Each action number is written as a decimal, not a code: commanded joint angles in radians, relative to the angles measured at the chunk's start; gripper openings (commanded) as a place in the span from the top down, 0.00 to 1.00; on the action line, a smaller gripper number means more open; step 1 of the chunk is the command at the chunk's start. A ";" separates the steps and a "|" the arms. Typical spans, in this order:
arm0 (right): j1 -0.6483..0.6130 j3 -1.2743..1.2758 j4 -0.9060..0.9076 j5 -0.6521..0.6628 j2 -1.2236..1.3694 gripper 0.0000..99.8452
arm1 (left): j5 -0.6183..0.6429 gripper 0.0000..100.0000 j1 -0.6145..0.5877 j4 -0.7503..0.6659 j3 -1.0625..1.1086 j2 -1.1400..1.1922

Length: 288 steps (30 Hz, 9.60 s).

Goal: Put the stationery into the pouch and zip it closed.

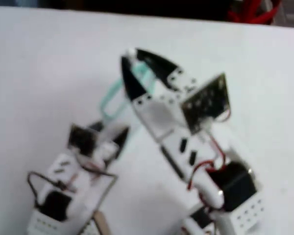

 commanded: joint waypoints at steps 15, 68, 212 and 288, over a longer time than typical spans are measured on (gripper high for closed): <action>0.010 0.161 0.015 0.160 0.004 0.97 | -0.011 0.79 0.008 -0.025 -0.009 -0.008; 0.354 0.842 -0.140 -0.035 -0.269 0.74 | -0.026 0.95 0.036 0.037 -0.069 -0.008; 0.180 0.384 0.387 0.235 -0.265 0.98 | -0.118 0.98 0.332 0.144 -0.359 -0.008; -0.332 -0.074 0.992 0.328 0.094 0.98 | -0.172 0.98 0.325 0.048 -0.218 -0.008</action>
